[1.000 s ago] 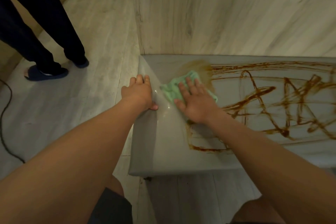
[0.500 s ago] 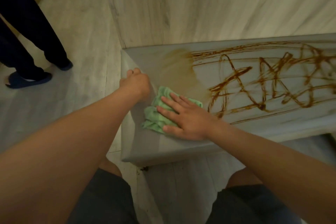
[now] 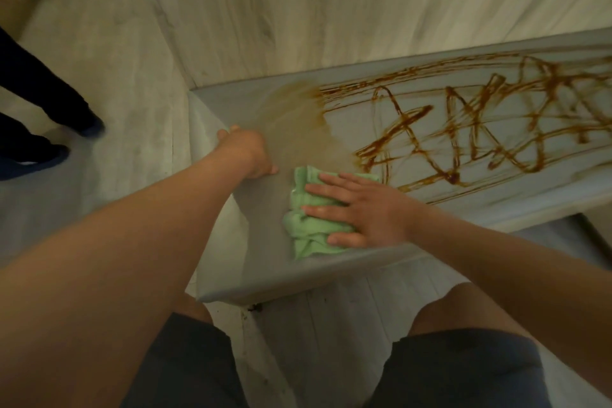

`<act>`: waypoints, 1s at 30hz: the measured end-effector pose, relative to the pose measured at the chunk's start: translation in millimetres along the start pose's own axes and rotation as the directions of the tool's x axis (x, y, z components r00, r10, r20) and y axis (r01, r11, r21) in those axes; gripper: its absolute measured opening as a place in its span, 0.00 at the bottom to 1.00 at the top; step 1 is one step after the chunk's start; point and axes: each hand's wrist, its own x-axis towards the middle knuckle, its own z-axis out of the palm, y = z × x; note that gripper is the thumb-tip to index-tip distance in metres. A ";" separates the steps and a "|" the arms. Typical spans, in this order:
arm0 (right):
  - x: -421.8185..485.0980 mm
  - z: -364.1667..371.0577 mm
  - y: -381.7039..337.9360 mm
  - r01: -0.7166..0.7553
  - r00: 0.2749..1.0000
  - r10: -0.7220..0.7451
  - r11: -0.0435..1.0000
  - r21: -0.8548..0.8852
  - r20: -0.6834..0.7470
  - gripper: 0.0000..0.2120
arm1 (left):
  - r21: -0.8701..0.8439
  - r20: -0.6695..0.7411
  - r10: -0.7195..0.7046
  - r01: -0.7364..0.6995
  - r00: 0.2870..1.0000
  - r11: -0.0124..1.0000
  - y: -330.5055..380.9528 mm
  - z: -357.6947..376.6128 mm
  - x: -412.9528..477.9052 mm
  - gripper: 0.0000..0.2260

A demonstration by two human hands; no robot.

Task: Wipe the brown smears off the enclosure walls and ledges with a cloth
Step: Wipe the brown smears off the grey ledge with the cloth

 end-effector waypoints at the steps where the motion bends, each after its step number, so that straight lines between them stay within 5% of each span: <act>1: -5.9 -1.4 12.5 -0.051 0.999 0.051 0.999 -0.010 0.018 0.33 | 0.006 -0.004 -0.014 0.014 1.000 1.000 0.3 -1.6 3.3 0.46; 3: -8.0 -1.5 34.5 -0.242 0.970 0.242 0.970 0.016 0.010 0.36 | 0.027 0.014 -0.039 0.039 0.999 0.999 4.0 -6.0 9.4 0.53; 7: 24.9 -3.5 21.8 -0.631 0.764 0.645 0.749 0.201 -0.002 0.36 | 0.049 0.068 -0.040 0.037 0.997 0.998 11.6 -18.1 10.7 0.54; 9: 30.9 0.6 4.6 -0.522 0.842 0.537 0.835 0.172 -0.052 0.34 | 0.061 0.049 -0.007 0.004 0.999 0.998 13.0 -15.4 19.7 0.51; 11: 16.8 -0.2 12.8 -0.260 0.959 0.271 0.957 0.131 -0.079 0.33 | 0.073 0.030 -0.013 0.010 0.999 0.997 11.8 -11.8 23.6 0.49; 13: 8.5 -3.7 45.1 -0.163 0.985 0.166 0.983 0.080 -0.038 0.33 | 0.056 -0.008 -0.003 0.003 1.000 0.998 8.5 -7.9 27.4 0.48; 15: 15.7 -6.9 77.1 -0.364 0.929 0.369 0.926 0.100 -0.034 0.35 | 0.044 -0.034 0.009 -0.008 0.999 0.999 4.1 -2.8 31.6 0.49; 17: 42.2 -10.7 91.3 -0.610 0.777 0.628 0.767 0.198 -0.035 0.34 | 0.016 -0.018 -0.011 0.012 1.000 1.000 0.6 -0.7 29.9 0.49; 19: 78.3 -14.2 87.2 -0.696 0.683 0.730 0.664 0.275 -0.033 0.34 | -0.007 -0.003 -0.019 0.019 1.000 1.000 0.4 -1.5 25.9 0.48; 21: 98.7 -16.9 74.9 -0.644 0.731 0.681 0.714 0.276 -0.055 0.33 | -0.028 0.016 -0.036 0.037 0.999 0.999 3.1 -5.2 20.2 0.47; 24: 84.1 -13.9 73.4 -0.360 0.907 0.394 0.909 0.210 -0.148 0.31 | -0.029 0.034 -0.052 0.053 0.998 0.998 5.1 -8.9 19.9 0.47; 26: 61.8 -10.2 97.1 -0.194 0.955 0.230 0.962 0.191 -0.186 0.30 | -0.032 0.040 -0.059 0.060 0.997 0.998 5.0 -9.7 20.9 0.47; 28: 48.9 -8.5 128.8 -0.256 0.925 0.310 0.936 0.244 -0.220 0.28 | -0.023 0.046 -0.062 0.063 0.997 0.998 6.1 -8.9 21.3 0.47; 30: 58.5 -14.8 149.6 -0.440 0.820 0.534 0.819 0.369 -0.207 0.26 | -0.027 0.045 -0.070 0.072 0.996 0.997 6.6 -7.9 22.7 0.47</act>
